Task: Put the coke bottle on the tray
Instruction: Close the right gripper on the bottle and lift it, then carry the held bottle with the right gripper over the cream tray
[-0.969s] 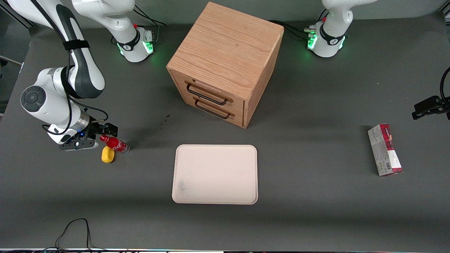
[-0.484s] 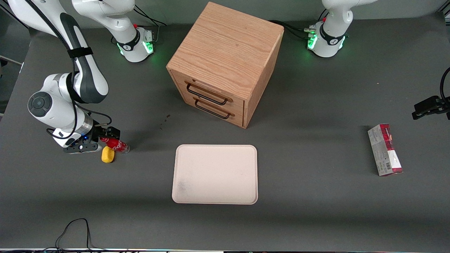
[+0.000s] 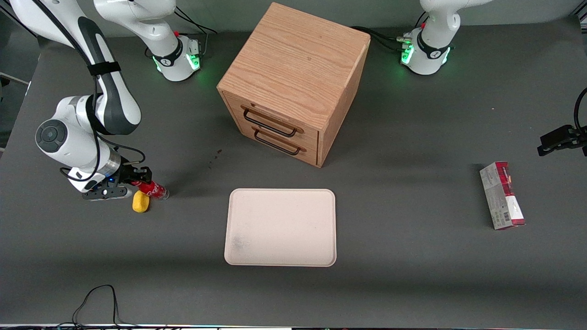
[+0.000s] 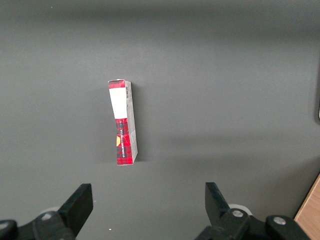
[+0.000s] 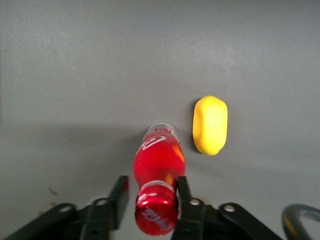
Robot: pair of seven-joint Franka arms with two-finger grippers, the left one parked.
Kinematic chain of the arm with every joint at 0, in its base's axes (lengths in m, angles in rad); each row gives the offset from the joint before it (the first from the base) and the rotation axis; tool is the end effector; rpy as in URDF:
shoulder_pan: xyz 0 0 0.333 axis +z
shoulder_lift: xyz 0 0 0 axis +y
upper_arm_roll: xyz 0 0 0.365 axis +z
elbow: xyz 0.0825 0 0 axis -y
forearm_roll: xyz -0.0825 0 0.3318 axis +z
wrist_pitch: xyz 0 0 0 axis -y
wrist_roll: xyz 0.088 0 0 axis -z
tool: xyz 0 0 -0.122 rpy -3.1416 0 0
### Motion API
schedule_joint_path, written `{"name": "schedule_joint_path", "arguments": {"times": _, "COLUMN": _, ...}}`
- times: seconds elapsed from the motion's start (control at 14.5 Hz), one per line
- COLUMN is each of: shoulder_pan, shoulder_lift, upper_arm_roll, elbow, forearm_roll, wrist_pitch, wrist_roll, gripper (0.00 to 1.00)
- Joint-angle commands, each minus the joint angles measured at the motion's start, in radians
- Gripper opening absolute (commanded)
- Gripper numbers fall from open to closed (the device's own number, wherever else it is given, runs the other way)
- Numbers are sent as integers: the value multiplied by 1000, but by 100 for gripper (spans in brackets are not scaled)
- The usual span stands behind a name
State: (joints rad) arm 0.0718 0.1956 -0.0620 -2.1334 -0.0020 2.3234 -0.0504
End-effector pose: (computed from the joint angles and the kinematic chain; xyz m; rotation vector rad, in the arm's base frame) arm 0.5368 0.0065 0.3845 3.1266 0.0981 -0.0086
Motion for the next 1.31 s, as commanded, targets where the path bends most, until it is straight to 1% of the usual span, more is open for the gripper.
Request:
{"name": "schedule_joint_path", "arguments": {"times": 0.0, "shoulder_pan": 6, "shoulder_lift": -4, "upper_arm_roll": -7, "elbow": 3, "forearm_roll": 11, "wrist_pitch": 5, "wrist_roll": 0, "gripper": 16}}
{"name": "schedule_joint_path", "arguments": {"times": 0.07, "shoulder_pan": 6, "shoulder_lift": -5, "upper_arm_roll": -9, "elbow": 4, "forearm_roll": 10, "wrist_pitch": 1, "wrist_roll": 0, "gripper": 9}}
{"name": "schedule_joint_path", "arguments": {"times": 0.28, "shoulder_pan": 6, "shoulder_lift": -12, "upper_arm_roll": -9, "elbow": 61, "forearm_roll": 4, "wrist_pitch": -71, "wrist_roll": 0, "gripper": 6}}
{"name": "schedule_joint_path", "arguments": {"times": 0.55, "shoulder_pan": 6, "shoulder_lift": -18, "upper_arm_roll": -9, "elbow": 286, "forearm_roll": 0, "wrist_pitch": -370, "wrist_roll": 0, "gripper": 6}}
{"name": "schedule_joint_path", "arguments": {"times": 0.9, "shoulder_pan": 6, "shoulder_lift": -18, "upper_arm_roll": -9, "elbow": 553, "forearm_roll": -1, "wrist_pitch": -665, "wrist_roll": -19, "gripper": 1}}
{"name": "schedule_joint_path", "arguments": {"times": 1.04, "shoulder_pan": 5, "shoulder_lift": -18, "upper_arm_roll": -9, "elbow": 642, "forearm_roll": -1, "wrist_pitch": -749, "wrist_roll": -41, "gripper": 0}}
{"name": "schedule_joint_path", "arguments": {"times": 1.25, "shoulder_pan": 5, "shoulder_lift": -18, "upper_arm_roll": -9, "elbow": 711, "forearm_roll": -1, "wrist_pitch": -808, "wrist_roll": -46, "gripper": 0}}
